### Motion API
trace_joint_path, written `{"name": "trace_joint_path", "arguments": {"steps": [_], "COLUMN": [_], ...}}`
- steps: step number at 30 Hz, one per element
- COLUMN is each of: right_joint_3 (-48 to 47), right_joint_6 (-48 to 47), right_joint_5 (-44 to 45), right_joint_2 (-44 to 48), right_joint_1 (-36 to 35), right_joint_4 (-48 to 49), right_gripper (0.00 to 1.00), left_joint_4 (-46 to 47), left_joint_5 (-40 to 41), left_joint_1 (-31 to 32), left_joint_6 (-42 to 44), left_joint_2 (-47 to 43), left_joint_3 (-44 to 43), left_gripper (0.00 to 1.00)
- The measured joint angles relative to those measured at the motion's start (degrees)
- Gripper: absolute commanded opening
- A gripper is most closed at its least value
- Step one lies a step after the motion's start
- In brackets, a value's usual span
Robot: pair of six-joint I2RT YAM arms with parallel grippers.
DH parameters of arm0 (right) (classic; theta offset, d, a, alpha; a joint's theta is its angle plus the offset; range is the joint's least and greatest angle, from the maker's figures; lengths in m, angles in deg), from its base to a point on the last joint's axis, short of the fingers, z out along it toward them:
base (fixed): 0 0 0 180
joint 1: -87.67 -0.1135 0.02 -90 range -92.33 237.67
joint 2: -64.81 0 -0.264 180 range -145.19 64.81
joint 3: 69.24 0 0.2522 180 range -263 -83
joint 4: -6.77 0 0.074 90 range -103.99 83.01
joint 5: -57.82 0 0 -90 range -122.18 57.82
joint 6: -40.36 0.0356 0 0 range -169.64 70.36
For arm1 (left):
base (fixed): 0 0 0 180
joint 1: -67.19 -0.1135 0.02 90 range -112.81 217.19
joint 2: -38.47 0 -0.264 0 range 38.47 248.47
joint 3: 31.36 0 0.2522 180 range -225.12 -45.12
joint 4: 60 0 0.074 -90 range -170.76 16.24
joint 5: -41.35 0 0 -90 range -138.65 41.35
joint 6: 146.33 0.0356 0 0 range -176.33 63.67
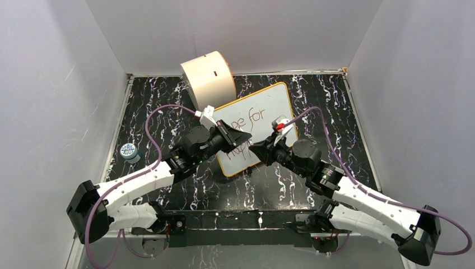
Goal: Write a sentence on the whiteboard
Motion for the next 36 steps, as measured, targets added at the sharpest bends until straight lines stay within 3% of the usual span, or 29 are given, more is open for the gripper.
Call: {"name": "trace_joint_path", "arguments": {"steps": [4,13,17,36], "right_joint_3": [2.08,7.13,8.61,14.19], "right_joint_6": [1.81,8.50,11.78,17.55], "right_joint_5": [-0.11,-0.20,0.59,4.17], "right_joint_2": [1.75,5.99,6.19,5.53], "right_joint_1": [-0.04,-0.22,-0.22,-0.17], "right_joint_4": [2.95,13.11,17.77,30.27], "right_gripper": [0.01,0.24,0.30,0.30], "left_joint_4": [2.58,5.22,7.08,13.99], "left_joint_5": [0.33,2.91,4.96,9.25], "left_joint_1": [0.13,1.62,2.12,3.17], "left_joint_6": [-3.19,-9.35,-11.76,-19.41], "left_joint_2": [-0.94,-3.63,-4.02,-2.03], "left_joint_3": [2.12,3.67,4.26,6.49], "left_gripper": [0.00,0.00,0.00,0.00]}}
